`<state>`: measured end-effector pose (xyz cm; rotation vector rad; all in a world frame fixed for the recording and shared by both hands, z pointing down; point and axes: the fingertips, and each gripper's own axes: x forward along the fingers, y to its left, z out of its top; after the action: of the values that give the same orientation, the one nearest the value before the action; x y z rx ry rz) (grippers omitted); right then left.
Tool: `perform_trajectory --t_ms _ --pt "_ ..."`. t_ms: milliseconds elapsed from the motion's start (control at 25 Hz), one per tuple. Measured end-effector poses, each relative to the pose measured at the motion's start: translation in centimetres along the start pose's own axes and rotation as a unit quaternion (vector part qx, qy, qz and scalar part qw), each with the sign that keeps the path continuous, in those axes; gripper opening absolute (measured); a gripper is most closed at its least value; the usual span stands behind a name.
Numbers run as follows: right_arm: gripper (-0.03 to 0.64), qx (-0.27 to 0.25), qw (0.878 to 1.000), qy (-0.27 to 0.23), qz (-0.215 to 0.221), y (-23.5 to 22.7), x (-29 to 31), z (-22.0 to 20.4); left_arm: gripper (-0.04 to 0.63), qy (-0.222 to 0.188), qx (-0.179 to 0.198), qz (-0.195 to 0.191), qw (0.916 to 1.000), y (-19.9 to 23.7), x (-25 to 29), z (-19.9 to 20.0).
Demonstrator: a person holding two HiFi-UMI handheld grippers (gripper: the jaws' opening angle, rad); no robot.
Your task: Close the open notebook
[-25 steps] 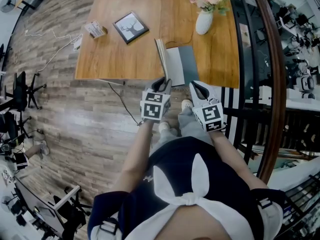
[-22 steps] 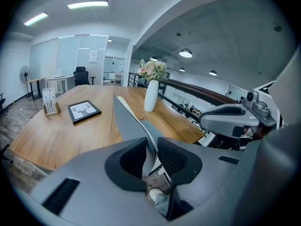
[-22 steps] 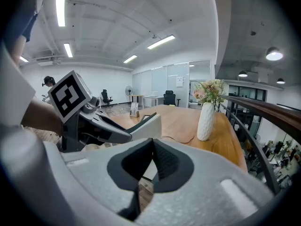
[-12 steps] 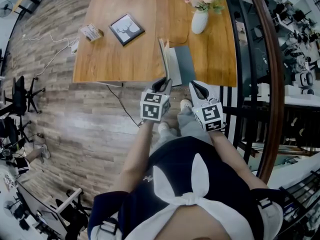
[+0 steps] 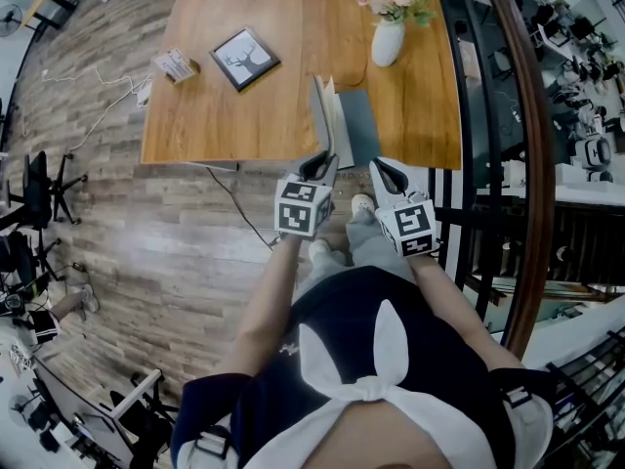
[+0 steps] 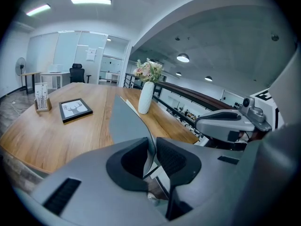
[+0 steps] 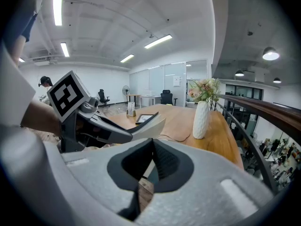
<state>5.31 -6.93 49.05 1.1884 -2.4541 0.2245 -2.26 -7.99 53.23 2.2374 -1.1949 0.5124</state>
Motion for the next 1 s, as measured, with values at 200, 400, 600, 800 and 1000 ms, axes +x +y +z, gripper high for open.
perform_trajectory --t_ms 200,400,600,800,1000 --pt "-0.002 0.002 1.000 0.001 -0.001 0.0 0.1 0.0 0.072 -0.002 0.001 -0.007 1.0000 -0.1 0.2 0.1" --pt "-0.002 0.005 1.000 0.002 -0.005 -0.4 0.0 -0.2 0.069 -0.001 0.004 -0.012 0.9999 -0.6 0.6 0.1" --pt "-0.002 0.009 1.000 0.004 -0.008 -1.0 -0.1 -0.5 0.063 -0.002 0.007 -0.013 0.9999 -0.9 1.3 0.2" --pt "-0.002 0.013 1.000 0.005 -0.010 -1.4 -0.1 -0.9 0.063 -0.006 0.012 -0.017 0.9998 -1.0 2.1 0.1" --pt "-0.002 0.015 1.000 0.009 -0.012 -1.9 0.2 -1.0 0.063 -0.005 0.012 -0.022 0.9997 -1.3 2.7 0.3"
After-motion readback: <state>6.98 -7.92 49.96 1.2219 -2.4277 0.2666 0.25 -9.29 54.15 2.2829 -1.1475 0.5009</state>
